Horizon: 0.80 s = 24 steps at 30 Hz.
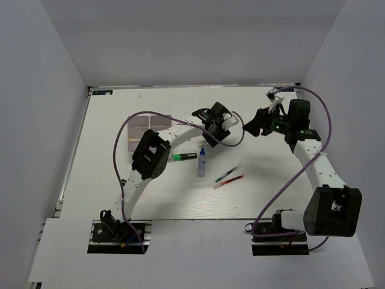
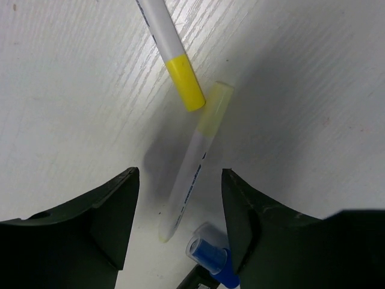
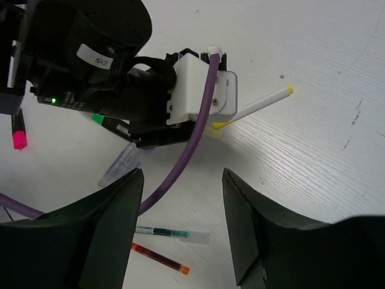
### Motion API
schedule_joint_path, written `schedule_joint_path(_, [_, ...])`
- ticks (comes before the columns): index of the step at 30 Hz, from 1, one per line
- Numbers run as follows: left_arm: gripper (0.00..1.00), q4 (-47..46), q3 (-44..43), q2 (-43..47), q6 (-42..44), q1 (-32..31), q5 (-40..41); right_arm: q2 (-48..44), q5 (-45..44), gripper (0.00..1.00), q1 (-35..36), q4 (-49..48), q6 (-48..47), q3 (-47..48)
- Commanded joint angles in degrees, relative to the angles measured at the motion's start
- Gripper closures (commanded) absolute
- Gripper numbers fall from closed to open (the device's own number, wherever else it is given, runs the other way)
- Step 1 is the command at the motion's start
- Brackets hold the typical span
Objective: Sort the stationery into containers
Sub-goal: Pick up the pen from the center of the board.
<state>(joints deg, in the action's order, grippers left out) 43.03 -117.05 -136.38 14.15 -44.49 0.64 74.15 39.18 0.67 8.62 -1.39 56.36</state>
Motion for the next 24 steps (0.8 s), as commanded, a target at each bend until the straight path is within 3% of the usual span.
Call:
schedule_joint_path(1, [0.36,0.5,-2.2,0.1,1.2,-0.2,0.1,-1.9,4.5,0.39,-1.8,-3.3,0.9,-0.9])
schedule_joint_path(9, [0.60,2.1,-2.2,-1.7,1.2,-0.2,-2.4,-3.0,7.1,0.39,-3.1,-4.8,2.9,-2.8])
schedule_joint_path(12, [0.77,2.1,-2.2,-1.7,1.2,-0.2,-3.0,-3.3,8.1,0.39,-3.6,-4.8,2.9,-3.3])
schedule_joint_path(13, [0.88,2.1,-2.2,-1.7,1.2,-0.2,-3.0,-3.5,8.6,0.39,-3.8,-4.9,2.9,-3.5])
schedule_joint_path(17, [0.94,-0.8,-0.8,1.3,0.4,-0.2,-1.7,-4.2,9.6,0.38,-4.1,-5.0,2.0,-4.5])
schedule_joint_path(18, [1.00,-4.3,0.2,2.6,-0.7,-0.2,-1.7,-4.3,10.2,0.38,-4.3,-5.5,1.8,-4.9])
schedule_joint_path(24, [1.00,-18.5,9.1,13.5,-5.9,0.3,-6.4,-5.1,10.2,0.35,-4.9,-5.5,-0.3,-6.2])
